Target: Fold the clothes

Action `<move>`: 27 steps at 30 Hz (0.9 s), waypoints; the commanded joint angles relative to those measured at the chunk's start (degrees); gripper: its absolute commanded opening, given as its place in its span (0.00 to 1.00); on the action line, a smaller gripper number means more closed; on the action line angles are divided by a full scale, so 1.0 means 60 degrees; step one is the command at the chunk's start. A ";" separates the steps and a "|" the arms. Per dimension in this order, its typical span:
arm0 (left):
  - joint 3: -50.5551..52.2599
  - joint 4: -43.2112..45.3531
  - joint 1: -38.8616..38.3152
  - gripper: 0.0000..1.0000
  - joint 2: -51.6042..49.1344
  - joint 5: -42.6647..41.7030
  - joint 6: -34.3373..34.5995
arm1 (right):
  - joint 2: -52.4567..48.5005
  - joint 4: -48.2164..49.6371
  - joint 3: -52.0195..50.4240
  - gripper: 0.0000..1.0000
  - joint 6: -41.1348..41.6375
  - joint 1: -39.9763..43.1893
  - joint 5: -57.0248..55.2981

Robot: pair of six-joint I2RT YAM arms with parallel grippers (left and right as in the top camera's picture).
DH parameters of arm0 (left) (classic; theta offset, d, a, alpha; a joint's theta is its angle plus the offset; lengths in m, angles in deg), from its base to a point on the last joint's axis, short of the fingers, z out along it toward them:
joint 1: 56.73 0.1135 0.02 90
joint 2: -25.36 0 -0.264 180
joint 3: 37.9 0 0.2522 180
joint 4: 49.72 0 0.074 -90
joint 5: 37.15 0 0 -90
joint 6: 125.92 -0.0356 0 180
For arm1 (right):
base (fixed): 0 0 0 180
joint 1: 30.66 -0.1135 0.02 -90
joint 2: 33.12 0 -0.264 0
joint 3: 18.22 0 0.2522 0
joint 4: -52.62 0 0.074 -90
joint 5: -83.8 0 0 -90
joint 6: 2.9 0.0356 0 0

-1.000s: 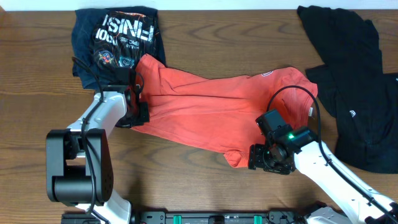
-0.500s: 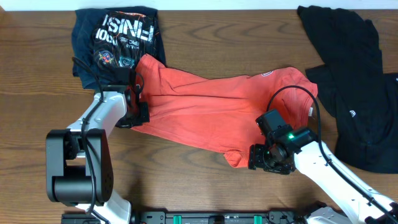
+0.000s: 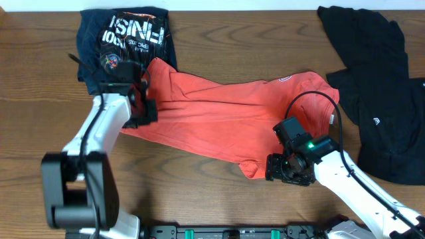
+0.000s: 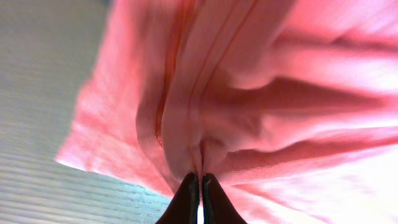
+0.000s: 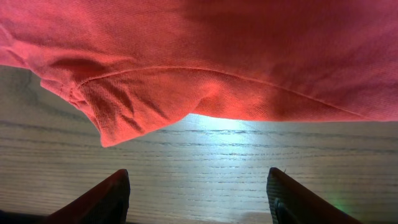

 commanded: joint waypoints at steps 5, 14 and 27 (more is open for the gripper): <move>-0.0408 0.0313 0.0004 0.06 0.1100 -0.0262 0.0058 | 0.0015 0.0044 -0.0025 0.68 -0.0127 -0.0073 -0.0113; -0.0408 0.3013 -0.0503 0.06 0.1067 -0.0262 0.0273 | 0.0015 0.0120 -0.0025 0.68 -0.0124 -0.0076 -0.0106; -0.0408 0.4167 -0.1606 0.06 -0.0699 0.0827 0.0273 | 0.0015 0.0262 -0.0025 0.68 -0.0117 -0.0073 -0.0102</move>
